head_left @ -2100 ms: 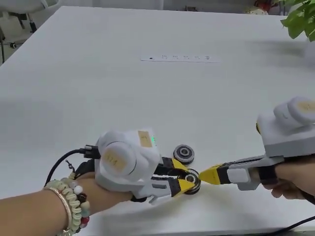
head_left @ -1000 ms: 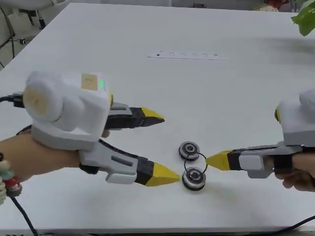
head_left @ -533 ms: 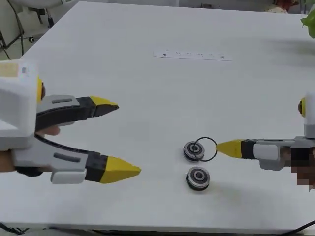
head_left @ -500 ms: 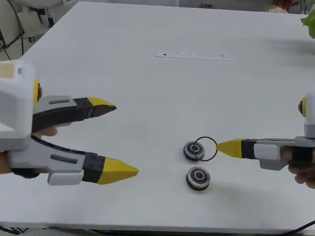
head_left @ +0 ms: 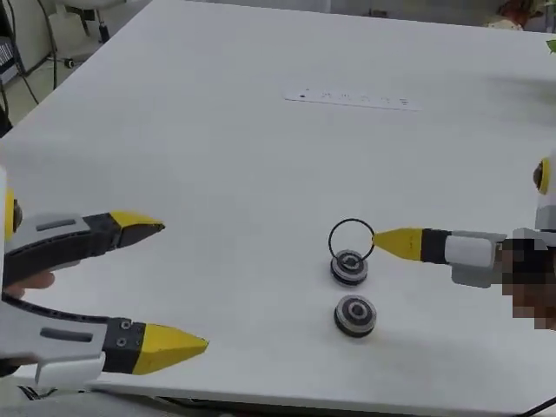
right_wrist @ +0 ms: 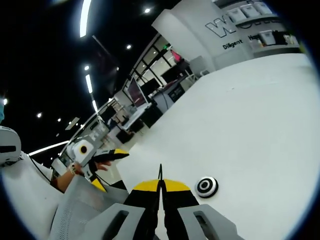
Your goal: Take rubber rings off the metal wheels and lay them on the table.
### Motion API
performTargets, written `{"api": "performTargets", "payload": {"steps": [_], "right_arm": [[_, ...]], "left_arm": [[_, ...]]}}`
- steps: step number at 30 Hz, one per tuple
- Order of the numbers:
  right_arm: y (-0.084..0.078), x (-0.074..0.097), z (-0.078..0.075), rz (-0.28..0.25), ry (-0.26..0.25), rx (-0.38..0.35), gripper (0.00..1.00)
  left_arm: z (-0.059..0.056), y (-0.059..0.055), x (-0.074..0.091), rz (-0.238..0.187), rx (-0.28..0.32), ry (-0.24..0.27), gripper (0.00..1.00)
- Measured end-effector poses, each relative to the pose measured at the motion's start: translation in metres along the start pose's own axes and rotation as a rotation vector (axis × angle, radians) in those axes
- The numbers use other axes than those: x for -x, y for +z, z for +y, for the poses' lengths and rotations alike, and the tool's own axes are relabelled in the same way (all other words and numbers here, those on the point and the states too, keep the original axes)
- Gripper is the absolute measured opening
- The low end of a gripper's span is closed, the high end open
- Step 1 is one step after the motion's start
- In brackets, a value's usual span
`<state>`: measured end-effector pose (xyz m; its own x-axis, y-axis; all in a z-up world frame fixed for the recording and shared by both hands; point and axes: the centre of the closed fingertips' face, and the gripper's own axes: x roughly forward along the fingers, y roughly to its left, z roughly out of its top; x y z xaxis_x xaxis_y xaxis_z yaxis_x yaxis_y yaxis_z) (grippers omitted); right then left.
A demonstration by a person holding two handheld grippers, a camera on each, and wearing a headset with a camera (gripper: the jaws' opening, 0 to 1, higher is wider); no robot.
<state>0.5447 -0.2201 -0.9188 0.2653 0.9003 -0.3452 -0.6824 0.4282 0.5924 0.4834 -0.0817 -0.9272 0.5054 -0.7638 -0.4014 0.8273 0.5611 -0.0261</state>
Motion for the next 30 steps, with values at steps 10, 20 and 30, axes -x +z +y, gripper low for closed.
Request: {"api": "performTargets", "payload": {"steps": [10,20,30], "right_arm": [[-0.010,-0.031,0.015,0.103,0.049,0.048,0.00],[-0.045,-0.065,0.004,0.274,0.006,0.083,0.00],[-0.066,-0.073,-0.015,0.338,-0.070,0.158,0.00]], "left_arm": [[-0.005,-0.001,-0.002,-0.023,0.034,0.002,0.79],[-0.006,-0.001,0.000,-0.041,0.057,0.029,0.78],[-0.001,0.002,0.008,-0.060,0.071,0.064,0.77]]}}
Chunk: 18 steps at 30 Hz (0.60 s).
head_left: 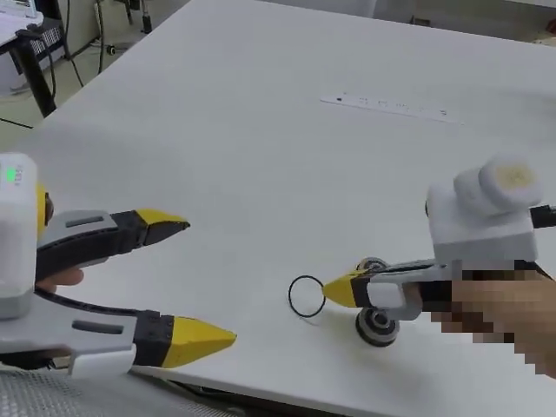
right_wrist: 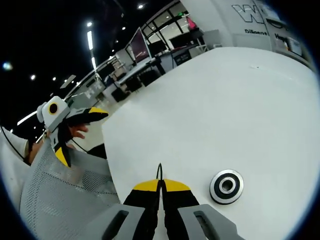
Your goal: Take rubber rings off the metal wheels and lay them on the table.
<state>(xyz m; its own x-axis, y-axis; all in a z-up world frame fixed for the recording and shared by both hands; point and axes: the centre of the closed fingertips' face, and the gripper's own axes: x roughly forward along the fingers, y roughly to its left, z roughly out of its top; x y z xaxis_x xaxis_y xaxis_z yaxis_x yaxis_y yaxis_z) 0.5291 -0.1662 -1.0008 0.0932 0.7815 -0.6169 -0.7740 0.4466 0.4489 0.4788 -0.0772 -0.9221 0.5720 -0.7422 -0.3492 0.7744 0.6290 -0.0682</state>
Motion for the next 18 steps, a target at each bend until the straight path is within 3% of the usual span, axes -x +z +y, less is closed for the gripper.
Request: {"api": "performTargets", "payload": {"steps": [8,13,18], "right_arm": [[-0.009,-0.001,-0.007,0.041,-0.037,0.108,0.00],[-0.009,0.000,-0.010,0.046,-0.048,0.138,0.07],[-0.006,0.012,-0.016,0.046,-0.067,0.178,0.08]], "left_arm": [[0.003,0.000,0.002,0.001,0.000,0.012,0.77],[0.003,0.001,0.002,0.001,-0.004,0.014,0.77],[0.003,0.002,0.002,0.002,-0.010,0.012,0.77]]}}
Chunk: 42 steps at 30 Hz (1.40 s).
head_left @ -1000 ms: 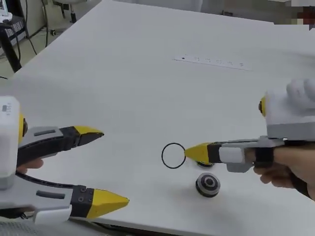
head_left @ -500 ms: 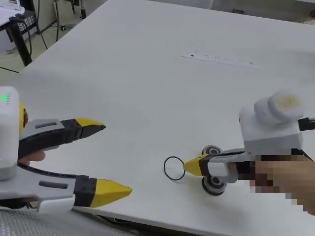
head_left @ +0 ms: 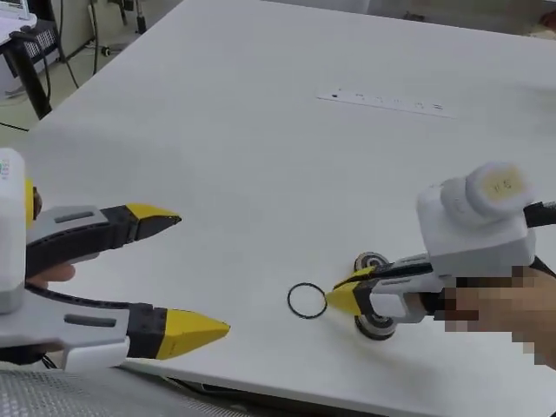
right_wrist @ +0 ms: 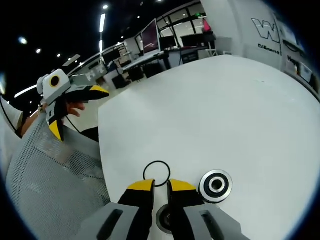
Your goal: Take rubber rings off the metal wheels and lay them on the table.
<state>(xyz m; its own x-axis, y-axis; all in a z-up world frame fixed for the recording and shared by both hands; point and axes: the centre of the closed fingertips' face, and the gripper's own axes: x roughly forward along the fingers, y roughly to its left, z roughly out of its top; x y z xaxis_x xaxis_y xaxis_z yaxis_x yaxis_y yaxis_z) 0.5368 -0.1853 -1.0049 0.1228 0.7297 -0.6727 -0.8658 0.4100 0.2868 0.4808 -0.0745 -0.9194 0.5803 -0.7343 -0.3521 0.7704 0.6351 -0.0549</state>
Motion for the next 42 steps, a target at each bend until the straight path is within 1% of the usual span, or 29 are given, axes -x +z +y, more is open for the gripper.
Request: {"api": "performTargets", "payload": {"steps": [2,5,6,7,11,13,16,20,22,24,25,27,28,33,35,37,38,40,42], "right_arm": [[0.002,0.006,-0.002,-0.010,-0.007,0.003,0.08],[0.005,0.018,-0.003,-0.040,-0.004,0.038,0.10],[0.008,0.022,-0.002,-0.068,0.014,0.051,0.11],[0.009,0.026,-0.003,-0.085,0.022,0.048,0.12],[0.009,0.045,-0.008,-0.124,0.011,0.058,0.14],[0.008,0.054,-0.011,-0.146,0.003,0.051,0.15],[0.006,0.063,-0.015,-0.178,-0.008,0.035,0.17],[-0.004,0.069,-0.024,-0.190,-0.043,-0.005,0.19],[-0.010,0.068,-0.024,-0.188,-0.044,-0.014,0.20],[-0.017,0.065,-0.021,-0.171,-0.035,-0.008,0.19],[-0.021,0.063,-0.020,-0.154,-0.029,0.010,0.19],[-0.025,0.061,-0.018,-0.143,-0.022,0.020,0.20],[-0.028,0.060,-0.015,-0.128,-0.012,0.028,0.20],[-0.035,0.054,-0.010,-0.092,-0.001,0.105,0.22],[-0.038,0.052,-0.009,-0.079,-0.002,0.117,0.24],[-0.042,0.050,-0.009,-0.063,0.003,0.125,0.25],[-0.044,0.049,-0.009,-0.054,0.002,0.137,0.25],[-0.047,0.048,-0.011,-0.041,-0.004,0.149,0.25],[-0.048,0.049,-0.014,-0.041,-0.007,0.148,0.25]], "left_arm": [[0.000,0.001,0.000,0.000,-0.004,-0.002,0.77],[0.000,0.004,-0.002,-0.001,-0.012,-0.007,0.77],[0.000,0.006,-0.002,-0.001,-0.017,-0.009,0.77],[0.000,0.007,-0.003,-0.002,-0.019,-0.010,0.77],[0.000,0.010,-0.005,0.003,-0.034,-0.022,0.77],[0.000,0.013,-0.007,0.004,-0.042,-0.027,0.77],[0.000,0.017,-0.009,0.006,-0.057,-0.039,0.77],[-0.003,0.024,-0.014,0.012,-0.089,-0.064,0.77],[-0.004,0.028,-0.018,0.021,-0.112,-0.075,0.78],[-0.006,0.033,-0.022,0.025,-0.131,-0.092,0.77],[-0.008,0.036,-0.025,0.023,-0.143,-0.104,0.78],[-0.012,0.041,-0.029,0.022,-0.160,-0.126,0.77],[-0.014,0.044,-0.032,0.023,-0.172,-0.138,0.77],[-0.016,0.059,-0.044,0.020,-0.222,-0.171,0.78],[-0.016,0.067,-0.052,0.020,-0.244,-0.181,0.77],[-0.021,0.073,-0.062,0.021,-0.271,-0.216,0.77],[-0.025,0.075,-0.067,0.029,-0.293,-0.244,0.76],[-0.031,0.079,-0.076,0.035,-0.317,-0.274,0.75],[-0.035,0.082,-0.083,0.037,-0.329,-0.289,0.75]]}}
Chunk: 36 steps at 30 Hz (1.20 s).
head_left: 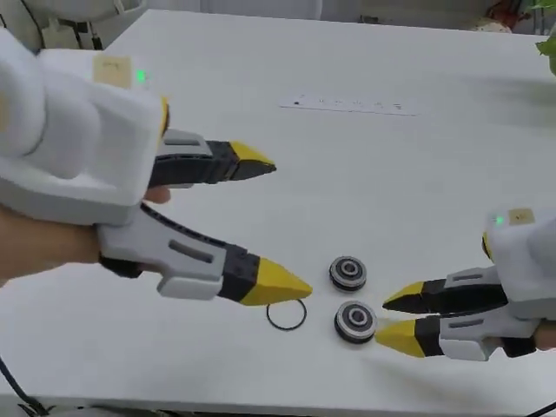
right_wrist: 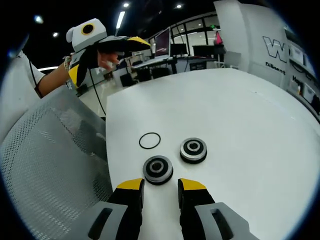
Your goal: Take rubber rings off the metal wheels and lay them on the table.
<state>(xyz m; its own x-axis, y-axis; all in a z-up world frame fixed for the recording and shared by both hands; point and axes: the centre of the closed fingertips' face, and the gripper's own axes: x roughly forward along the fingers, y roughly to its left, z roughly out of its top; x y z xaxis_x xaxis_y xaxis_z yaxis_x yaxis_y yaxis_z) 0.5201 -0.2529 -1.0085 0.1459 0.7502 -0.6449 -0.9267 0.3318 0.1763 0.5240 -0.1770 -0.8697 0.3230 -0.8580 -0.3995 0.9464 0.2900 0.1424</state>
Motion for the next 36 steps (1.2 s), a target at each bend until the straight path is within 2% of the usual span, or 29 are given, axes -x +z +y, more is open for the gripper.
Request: {"api": "performTargets", "payload": {"steps": [8,14,18,21,25,27,30,32,36], "right_arm": [[-0.003,-0.002,0.002,0.002,0.008,-0.006,0.24],[-0.004,-0.003,0.001,0.006,0.013,0.000,0.22],[-0.005,-0.004,0.000,0.006,0.014,-0.003,0.22],[-0.006,-0.005,0.001,0.009,0.014,0.000,0.21],[-0.006,-0.006,0.002,0.011,0.016,0.000,0.21],[-0.006,-0.008,0.003,0.012,0.020,-0.002,0.21],[-0.009,-0.010,0.003,0.021,0.022,0.007,0.20],[-0.010,-0.010,0.003,0.026,0.023,0.007,0.20],[-0.010,-0.011,0.002,0.024,0.020,0.006,0.20]], "left_arm": [[-0.005,0.013,-0.036,-0.010,-0.050,-0.076,0.74],[-0.009,0.009,-0.059,-0.037,-0.021,-0.098,0.72],[-0.015,0.000,-0.074,-0.022,0.000,-0.125,0.70],[-0.017,-0.006,-0.082,-0.035,0.021,-0.115,0.67],[-0.021,-0.026,-0.088,-0.027,0.061,-0.099,0.61],[-0.023,-0.035,-0.089,-0.018,0.047,-0.090,0.56],[-0.028,-0.046,-0.091,0.017,0.019,-0.107,0.51],[-0.031,-0.052,-0.093,0.034,0.017,-0.118,0.48],[-0.035,-0.063,-0.101,0.052,0.022,-0.115,0.34]]}}
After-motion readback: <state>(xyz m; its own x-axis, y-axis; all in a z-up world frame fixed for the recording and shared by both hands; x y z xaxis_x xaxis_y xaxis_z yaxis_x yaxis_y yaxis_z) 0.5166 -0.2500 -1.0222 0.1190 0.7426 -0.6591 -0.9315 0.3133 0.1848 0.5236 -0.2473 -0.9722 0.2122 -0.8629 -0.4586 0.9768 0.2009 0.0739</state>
